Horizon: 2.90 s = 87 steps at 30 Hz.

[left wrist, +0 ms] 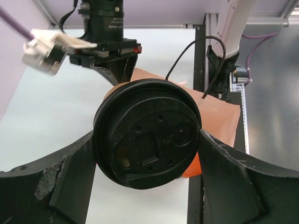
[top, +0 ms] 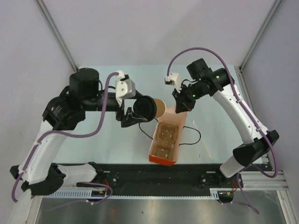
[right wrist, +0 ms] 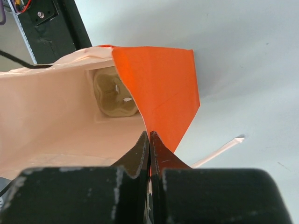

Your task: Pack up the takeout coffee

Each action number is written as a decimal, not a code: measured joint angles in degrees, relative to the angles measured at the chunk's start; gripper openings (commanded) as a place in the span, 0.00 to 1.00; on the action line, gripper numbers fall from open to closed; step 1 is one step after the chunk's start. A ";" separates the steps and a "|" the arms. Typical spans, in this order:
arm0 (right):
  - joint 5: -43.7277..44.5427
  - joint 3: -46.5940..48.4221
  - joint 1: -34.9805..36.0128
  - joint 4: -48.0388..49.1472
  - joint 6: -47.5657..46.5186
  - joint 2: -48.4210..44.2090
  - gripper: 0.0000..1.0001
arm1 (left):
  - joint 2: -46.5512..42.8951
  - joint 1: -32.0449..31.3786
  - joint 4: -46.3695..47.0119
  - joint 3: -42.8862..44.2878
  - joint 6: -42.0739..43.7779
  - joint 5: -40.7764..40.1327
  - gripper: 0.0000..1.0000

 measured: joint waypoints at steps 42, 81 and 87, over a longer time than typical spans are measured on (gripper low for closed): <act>25.33 3.41 15.15 14.38 15.21 -2.82 0.00 | -3.21 -12.09 -0.33 -16.94 11.80 -17.38 0.50; -0.44 -4.48 -2.23 14.60 20.48 -2.58 0.00 | 5.79 -12.02 14.40 -31.32 10.58 -35.32 0.49; -3.67 -5.79 -3.02 10.82 17.57 -3.85 0.22 | 5.81 -11.26 14.03 -31.32 11.26 -34.84 0.49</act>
